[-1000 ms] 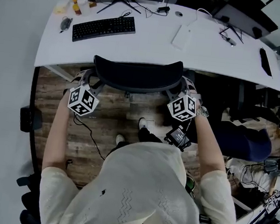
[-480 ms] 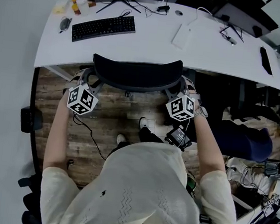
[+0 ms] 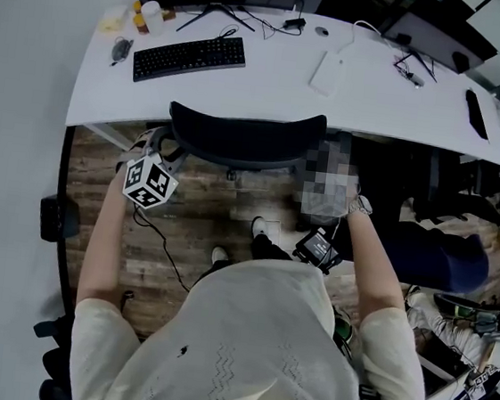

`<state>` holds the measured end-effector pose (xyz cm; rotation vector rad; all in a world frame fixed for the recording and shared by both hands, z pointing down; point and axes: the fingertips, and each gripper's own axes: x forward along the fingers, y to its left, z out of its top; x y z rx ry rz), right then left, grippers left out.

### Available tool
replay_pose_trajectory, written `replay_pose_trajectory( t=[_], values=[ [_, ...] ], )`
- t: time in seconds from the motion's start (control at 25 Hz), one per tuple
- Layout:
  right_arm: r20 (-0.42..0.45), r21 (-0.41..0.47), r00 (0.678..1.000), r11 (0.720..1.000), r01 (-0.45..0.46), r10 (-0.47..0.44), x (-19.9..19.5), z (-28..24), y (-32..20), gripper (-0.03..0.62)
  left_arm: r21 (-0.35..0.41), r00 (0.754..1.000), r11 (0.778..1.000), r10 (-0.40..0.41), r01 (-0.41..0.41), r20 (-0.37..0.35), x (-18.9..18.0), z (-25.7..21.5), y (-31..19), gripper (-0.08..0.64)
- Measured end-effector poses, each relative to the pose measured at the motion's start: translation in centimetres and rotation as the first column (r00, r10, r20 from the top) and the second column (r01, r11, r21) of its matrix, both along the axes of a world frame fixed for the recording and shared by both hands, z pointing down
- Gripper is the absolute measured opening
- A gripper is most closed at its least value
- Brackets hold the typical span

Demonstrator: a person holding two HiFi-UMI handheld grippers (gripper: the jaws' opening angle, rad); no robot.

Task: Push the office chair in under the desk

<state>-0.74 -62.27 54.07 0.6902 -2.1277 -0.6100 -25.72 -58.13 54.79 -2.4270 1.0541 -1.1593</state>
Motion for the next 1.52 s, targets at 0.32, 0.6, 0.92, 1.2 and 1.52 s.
replay_pose_trajectory(
  t=[0.32, 0.6, 0.92, 1.2, 1.52],
  values=[
    [-0.002, -0.009, 1.000, 1.000, -0.007, 0.007, 0.2, 0.0, 0.2, 0.172, 0.022, 0.999, 0.999, -0.034, 0.035, -0.025, 0.2, -0.1, 0.1, 0.170],
    [-0.005, -0.001, 1.000, 1.000, -0.019, 0.019, 0.1, 0.0, 0.3, 0.173, 0.027, 0.996, 0.998, -0.063, 0.065, -0.060, 0.1, -0.1, 0.3, 0.180],
    [0.034, -0.046, 0.999, 0.998, -0.040, 0.041, 0.0, 0.2, 0.9, 0.218, 0.066, 0.964, 0.985, -0.142, 0.160, -0.223, 0.3, -0.9, 0.7, 0.190],
    [0.251, -0.195, 0.946, 0.968, -0.158, 0.205, 0.7, -1.3, 1.6, 0.210, 0.057, 0.900, 0.969, -0.199, 0.239, -0.387, 1.1, -2.2, 1.4, 0.195],
    [0.382, -0.338, 0.865, 0.920, -0.197, 0.326, 1.8, -1.3, 5.3, 0.117, -0.138, 0.796, 0.961, -0.276, 0.240, -0.539, 3.9, -0.7, 6.0, 0.074]
  ],
)
